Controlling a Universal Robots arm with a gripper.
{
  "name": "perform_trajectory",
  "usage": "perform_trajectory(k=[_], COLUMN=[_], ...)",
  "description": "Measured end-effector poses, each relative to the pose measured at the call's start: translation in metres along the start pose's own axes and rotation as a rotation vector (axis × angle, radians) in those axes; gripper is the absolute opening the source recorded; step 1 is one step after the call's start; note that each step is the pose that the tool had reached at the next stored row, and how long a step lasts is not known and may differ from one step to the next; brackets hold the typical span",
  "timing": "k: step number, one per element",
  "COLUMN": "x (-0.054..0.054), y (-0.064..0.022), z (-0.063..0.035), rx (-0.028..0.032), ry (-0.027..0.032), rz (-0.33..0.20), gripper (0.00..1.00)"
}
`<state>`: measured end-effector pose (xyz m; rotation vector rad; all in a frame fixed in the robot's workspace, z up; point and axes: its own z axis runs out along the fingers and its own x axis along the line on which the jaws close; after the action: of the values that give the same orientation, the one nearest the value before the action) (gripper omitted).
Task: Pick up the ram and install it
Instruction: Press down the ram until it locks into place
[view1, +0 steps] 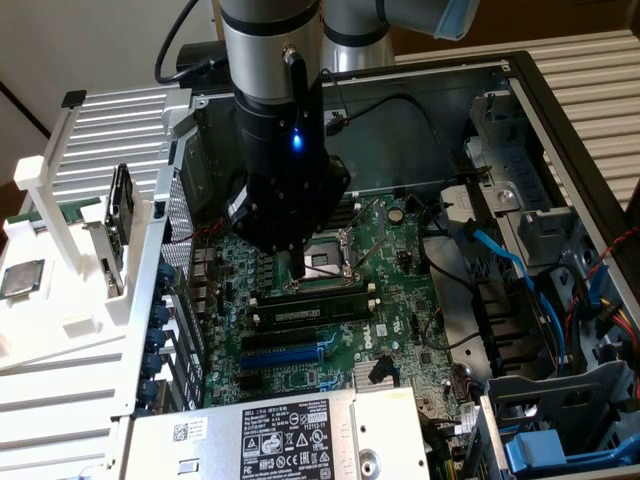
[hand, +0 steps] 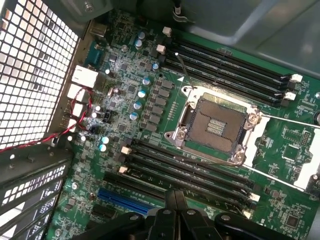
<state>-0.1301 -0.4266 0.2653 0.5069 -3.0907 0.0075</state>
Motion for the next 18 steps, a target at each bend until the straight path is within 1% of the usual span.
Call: perform_trajectory(k=[3,4,5,8,13,15,18], x=[-0.0019,-0.0019,-0.0019,-0.0020,-0.0020,-0.0029,-0.0074], y=[-0.0007,-0.0007,-0.0007,-0.0007,-0.0007,-0.0011,-0.0025], z=[0.0000,0.0000,0.0000,0.0000,0.0000,0.0000,0.0000], rx=[-0.0001,-0.0002,-0.0005,-0.0010,-0.0015,-0.0016,-0.0017], ry=[0.0000,0.0000,0.0001,0.0002,0.0005,0.0005,0.0004], rz=[0.007,0.017,0.042,0.087,0.152,0.161,0.164], gripper=[0.11,0.11,0.11,0.11,0.11,0.11,0.11])
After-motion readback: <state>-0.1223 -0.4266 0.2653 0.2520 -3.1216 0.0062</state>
